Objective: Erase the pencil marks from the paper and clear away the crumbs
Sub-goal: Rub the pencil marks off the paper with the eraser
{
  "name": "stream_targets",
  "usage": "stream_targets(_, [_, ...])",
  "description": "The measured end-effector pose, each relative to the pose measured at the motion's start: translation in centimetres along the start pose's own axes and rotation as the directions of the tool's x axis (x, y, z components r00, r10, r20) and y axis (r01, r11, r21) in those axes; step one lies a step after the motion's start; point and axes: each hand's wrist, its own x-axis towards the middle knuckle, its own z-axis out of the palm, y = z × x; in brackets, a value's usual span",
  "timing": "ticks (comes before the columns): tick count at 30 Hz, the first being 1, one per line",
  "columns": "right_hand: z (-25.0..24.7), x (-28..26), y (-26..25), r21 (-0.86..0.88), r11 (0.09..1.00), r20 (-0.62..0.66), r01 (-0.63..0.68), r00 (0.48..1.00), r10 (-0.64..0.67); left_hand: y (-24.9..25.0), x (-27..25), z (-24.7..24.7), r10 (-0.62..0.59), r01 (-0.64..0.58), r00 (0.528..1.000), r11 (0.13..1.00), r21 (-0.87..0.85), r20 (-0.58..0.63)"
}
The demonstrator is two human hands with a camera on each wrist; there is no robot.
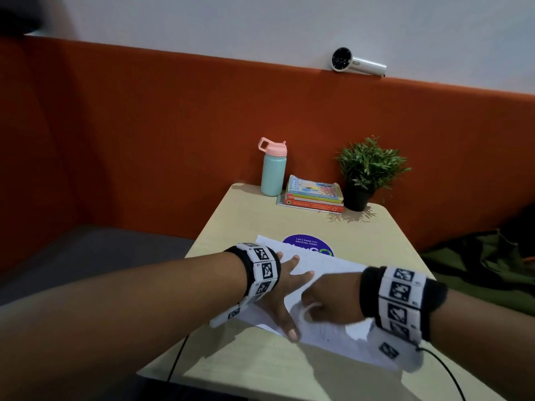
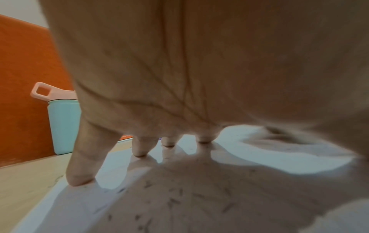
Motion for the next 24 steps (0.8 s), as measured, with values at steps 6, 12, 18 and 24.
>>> stream_targets(6, [-0.6, 1.0, 0.4, 0.004, 1.000, -0.056, -0.012, 0.998, 0.012, -0.4, 0.4, 0.3, 0.002, -0.002, 1.000, 1.000, 0.009, -0.003])
stream_targets(12, [-1.4, 1.3, 1.7, -0.019, 0.995, -0.063, -0.093, 0.994, 0.092, -0.5, 0.4, 0.2, 0.014, -0.014, 1.000, 1.000, -0.014, 0.000])
stream_targets(18, [0.6, -0.4, 0.2, -0.024, 1.000, -0.013, 0.006, 1.000, -0.007, -0.2, 0.3, 0.2, -0.003, 0.003, 1.000, 1.000, 0.008, 0.017])
stream_targets(24, [-0.7, 0.8, 3.0, -0.053, 0.991, -0.123, -0.123, 0.986, 0.115, -0.1, 0.1, -0.1, -0.005, 0.005, 1.000, 1.000, -0.003, 0.015])
